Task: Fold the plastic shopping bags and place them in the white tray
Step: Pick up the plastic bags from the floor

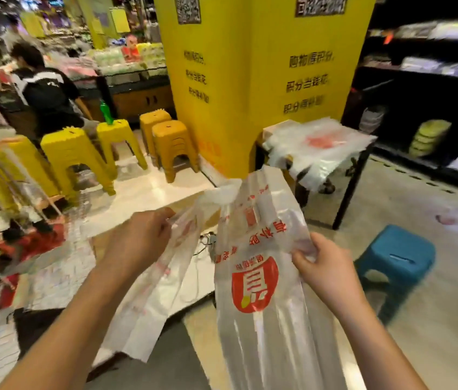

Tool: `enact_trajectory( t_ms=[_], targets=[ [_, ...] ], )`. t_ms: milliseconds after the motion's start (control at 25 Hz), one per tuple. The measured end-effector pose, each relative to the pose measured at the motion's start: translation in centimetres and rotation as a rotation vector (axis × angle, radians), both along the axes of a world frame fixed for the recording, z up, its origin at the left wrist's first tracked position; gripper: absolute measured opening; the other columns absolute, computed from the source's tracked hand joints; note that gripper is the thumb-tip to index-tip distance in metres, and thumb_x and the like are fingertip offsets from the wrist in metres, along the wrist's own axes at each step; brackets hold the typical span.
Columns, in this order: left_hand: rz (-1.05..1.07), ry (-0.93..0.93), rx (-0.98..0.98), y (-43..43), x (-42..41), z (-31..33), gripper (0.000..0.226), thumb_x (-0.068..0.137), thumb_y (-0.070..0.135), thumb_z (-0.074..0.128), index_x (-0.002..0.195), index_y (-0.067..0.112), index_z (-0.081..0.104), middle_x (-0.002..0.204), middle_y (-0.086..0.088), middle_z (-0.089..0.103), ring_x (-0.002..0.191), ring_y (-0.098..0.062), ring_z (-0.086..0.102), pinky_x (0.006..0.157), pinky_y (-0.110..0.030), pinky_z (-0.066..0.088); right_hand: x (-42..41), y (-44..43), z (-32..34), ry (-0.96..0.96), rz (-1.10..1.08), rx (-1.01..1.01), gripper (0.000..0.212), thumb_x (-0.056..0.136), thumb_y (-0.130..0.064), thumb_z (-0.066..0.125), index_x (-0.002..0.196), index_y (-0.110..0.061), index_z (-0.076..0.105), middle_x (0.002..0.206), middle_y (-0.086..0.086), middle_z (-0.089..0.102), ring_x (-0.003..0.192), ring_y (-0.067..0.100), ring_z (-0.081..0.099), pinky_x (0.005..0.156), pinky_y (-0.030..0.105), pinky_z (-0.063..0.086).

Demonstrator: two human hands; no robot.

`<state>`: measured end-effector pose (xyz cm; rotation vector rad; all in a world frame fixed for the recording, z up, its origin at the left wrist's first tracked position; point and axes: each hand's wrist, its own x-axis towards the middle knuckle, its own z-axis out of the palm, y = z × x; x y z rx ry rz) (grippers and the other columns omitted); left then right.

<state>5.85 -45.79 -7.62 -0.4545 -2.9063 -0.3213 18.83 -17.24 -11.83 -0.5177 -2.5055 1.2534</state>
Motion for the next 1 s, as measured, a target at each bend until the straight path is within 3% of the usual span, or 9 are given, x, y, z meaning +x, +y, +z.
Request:
enact_trajectory(
  t_ms=[120,240,360,440,640,760,920,1000],
  targets=[
    [-0.06,-0.005,-0.003,7.5,-2.0,0.4,0.025,0.098,0.024,0.054,0.12,0.031,0.063,0.101,-0.002,0.073,0.081,-0.021,0.064,0.057,-0.03,0.047,0.6,7.4,0.4,0.002,-0.079,0.031,0.014,0.091,-0.024,0.065,0.104,-0.03,0.066,0.096,-0.014,0.068,0.081,-0.006,0.058,0.061,0.01,0.041],
    [-0.149,-0.042,0.017,14.7,-5.0,0.4,0.021,0.096,0.024,0.055,0.116,0.028,0.063,0.099,0.0,0.072,0.084,-0.021,0.065,0.066,-0.037,0.055,0.0,13.8,1.0,0.025,-0.159,0.031,0.006,0.091,-0.02,0.063,0.093,-0.025,0.064,0.09,-0.008,0.069,0.068,-0.002,0.062,0.05,0.005,0.042],
    [-0.241,-0.081,0.077,21.5,-8.8,-0.3,0.018,0.095,0.021,0.057,0.11,0.025,0.065,0.093,0.001,0.071,0.079,-0.019,0.067,0.066,-0.042,0.057,-1.6,19.1,0.7,0.028,-0.215,0.042,0.013,0.091,-0.012,0.062,0.084,-0.022,0.061,0.08,-0.009,0.065,0.062,-0.01,0.06,0.044,0.001,0.035],
    [-0.281,-0.101,0.131,25.5,-11.5,-0.8,0.014,0.094,0.02,0.058,0.105,0.023,0.066,0.085,0.001,0.07,0.073,-0.016,0.067,0.064,-0.041,0.057,-3.5,22.0,0.2,0.012,-0.251,0.07,0.017,0.089,-0.009,0.063,0.077,-0.02,0.058,0.073,-0.008,0.063,0.056,-0.007,0.061,0.043,0.005,0.039],
    [-0.387,-0.171,0.315,36.8,-22.4,-2.8,0.022,0.095,0.02,0.06,0.113,0.03,0.068,0.091,0.01,0.071,0.077,-0.007,0.066,0.07,-0.037,0.057,-13.7,31.6,-0.2,-0.023,-0.328,0.164,0.014,0.084,-0.012,0.065,0.077,-0.023,0.059,0.064,-0.01,0.063,0.062,-0.001,0.061,0.055,0.017,0.047],
    [-0.419,-0.193,0.294,42.9,-29.6,-1.8,0.022,0.095,0.024,0.06,0.115,0.031,0.066,0.099,0.008,0.072,0.085,-0.01,0.067,0.074,-0.039,0.057,-20.4,37.1,1.6,-0.031,-0.338,0.141,0.006,0.087,-0.016,0.064,0.082,-0.017,0.061,0.069,-0.006,0.067,0.059,0.007,0.065,0.053,0.029,0.053],
    [-0.471,-0.15,0.256,50.3,-37.4,0.7,0.014,0.094,0.022,0.058,0.105,0.028,0.066,0.096,0.004,0.072,0.087,-0.014,0.066,0.072,-0.036,0.054,-27.8,42.9,4.4,0.051,-0.356,0.159,0.012,0.089,-0.014,0.064,0.078,-0.018,0.06,0.071,-0.01,0.066,0.063,-0.005,0.063,0.049,0.013,0.046],
    [-0.499,-0.16,0.251,53.7,-40.7,1.4,0.015,0.093,0.02,0.058,0.103,0.028,0.065,0.095,0.005,0.072,0.082,-0.011,0.068,0.07,-0.035,0.054,-31.3,45.0,4.8,0.061,-0.371,0.161,0.016,0.089,-0.014,0.062,0.075,-0.02,0.057,0.067,-0.009,0.064,0.061,-0.002,0.062,0.049,0.016,0.047]
  ],
)
